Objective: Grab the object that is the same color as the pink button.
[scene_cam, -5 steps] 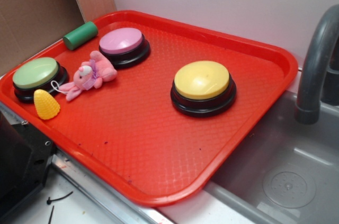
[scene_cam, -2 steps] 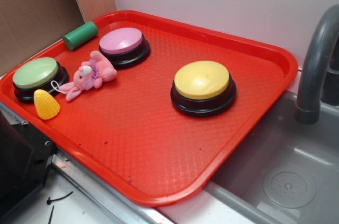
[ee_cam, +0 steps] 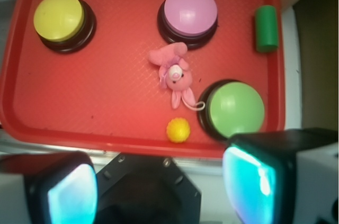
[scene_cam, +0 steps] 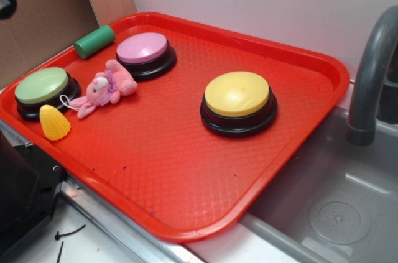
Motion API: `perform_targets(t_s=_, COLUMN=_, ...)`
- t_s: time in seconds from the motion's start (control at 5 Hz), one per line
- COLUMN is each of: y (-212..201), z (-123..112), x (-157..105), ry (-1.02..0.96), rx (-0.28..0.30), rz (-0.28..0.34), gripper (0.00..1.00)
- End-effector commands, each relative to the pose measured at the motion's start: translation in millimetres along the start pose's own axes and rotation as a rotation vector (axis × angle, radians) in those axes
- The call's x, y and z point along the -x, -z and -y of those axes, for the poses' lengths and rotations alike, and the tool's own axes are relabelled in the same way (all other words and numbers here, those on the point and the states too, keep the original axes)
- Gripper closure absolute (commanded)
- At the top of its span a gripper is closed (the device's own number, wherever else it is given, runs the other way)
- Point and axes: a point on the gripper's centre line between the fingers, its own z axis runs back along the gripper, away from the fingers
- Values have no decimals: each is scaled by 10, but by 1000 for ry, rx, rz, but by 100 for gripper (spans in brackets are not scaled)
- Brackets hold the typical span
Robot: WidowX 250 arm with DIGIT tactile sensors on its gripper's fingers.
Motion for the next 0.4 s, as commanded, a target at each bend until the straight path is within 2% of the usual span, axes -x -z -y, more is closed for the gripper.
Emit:
perform_targets(t_s=0.0, y=587, z=-287, x=-311, ry=-45, rx=-129, rz=12, gripper=0)
perform_targets(t_s=0.2, y=971, z=-323, x=-468, ry=-55, rx=-132, rz=4, gripper=0)
